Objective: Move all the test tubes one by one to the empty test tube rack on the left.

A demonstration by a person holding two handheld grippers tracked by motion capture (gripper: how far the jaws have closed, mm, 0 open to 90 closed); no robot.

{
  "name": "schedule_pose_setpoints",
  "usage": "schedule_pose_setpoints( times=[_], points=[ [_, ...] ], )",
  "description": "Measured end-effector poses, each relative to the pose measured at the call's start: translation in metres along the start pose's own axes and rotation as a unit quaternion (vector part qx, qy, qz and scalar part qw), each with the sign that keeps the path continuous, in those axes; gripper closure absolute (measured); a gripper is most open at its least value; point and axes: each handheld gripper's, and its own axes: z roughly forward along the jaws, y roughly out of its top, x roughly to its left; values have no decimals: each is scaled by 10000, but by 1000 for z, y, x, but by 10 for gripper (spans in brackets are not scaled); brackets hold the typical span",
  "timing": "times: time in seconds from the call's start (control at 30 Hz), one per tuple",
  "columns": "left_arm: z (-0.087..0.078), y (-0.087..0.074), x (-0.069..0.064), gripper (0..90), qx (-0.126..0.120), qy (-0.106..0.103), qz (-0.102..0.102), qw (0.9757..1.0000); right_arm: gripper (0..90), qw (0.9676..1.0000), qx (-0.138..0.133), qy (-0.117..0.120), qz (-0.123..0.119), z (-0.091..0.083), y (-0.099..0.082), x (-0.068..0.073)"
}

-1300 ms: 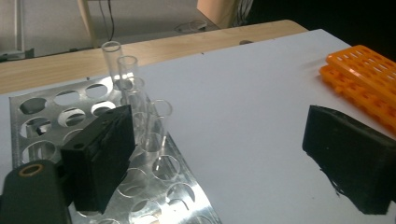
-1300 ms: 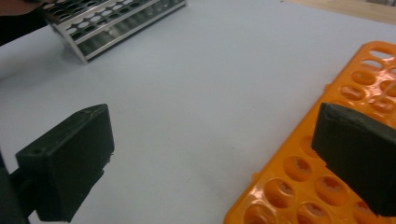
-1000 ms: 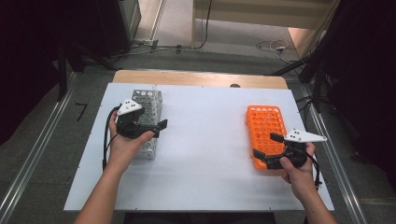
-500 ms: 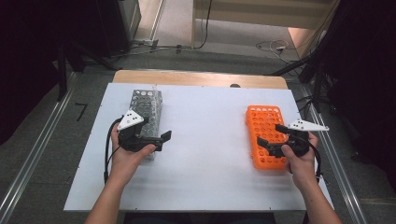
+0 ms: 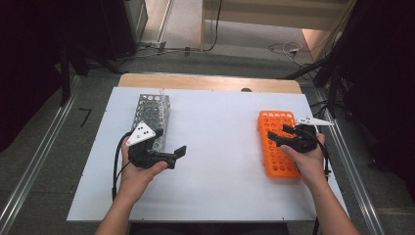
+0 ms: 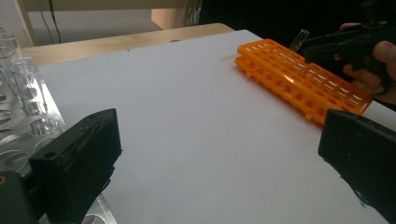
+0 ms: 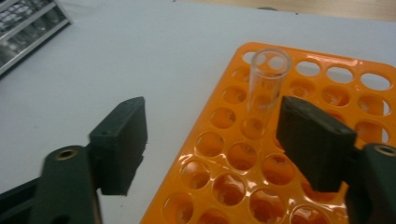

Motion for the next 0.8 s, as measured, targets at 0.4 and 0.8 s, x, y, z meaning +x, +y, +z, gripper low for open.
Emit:
schedule_pose_setpoints(
  times=[0.4, 0.8],
  points=[
    [0, -3, 2, 0, 26, -18, -70, 10000, 596, 9982, 157, -517, 264, 19, 2, -12],
    [3, -3, -1, 0, 71, -30, 15, 10000, 724, 9975, 296, -634, 122, 26, 4, -9]
  ],
)
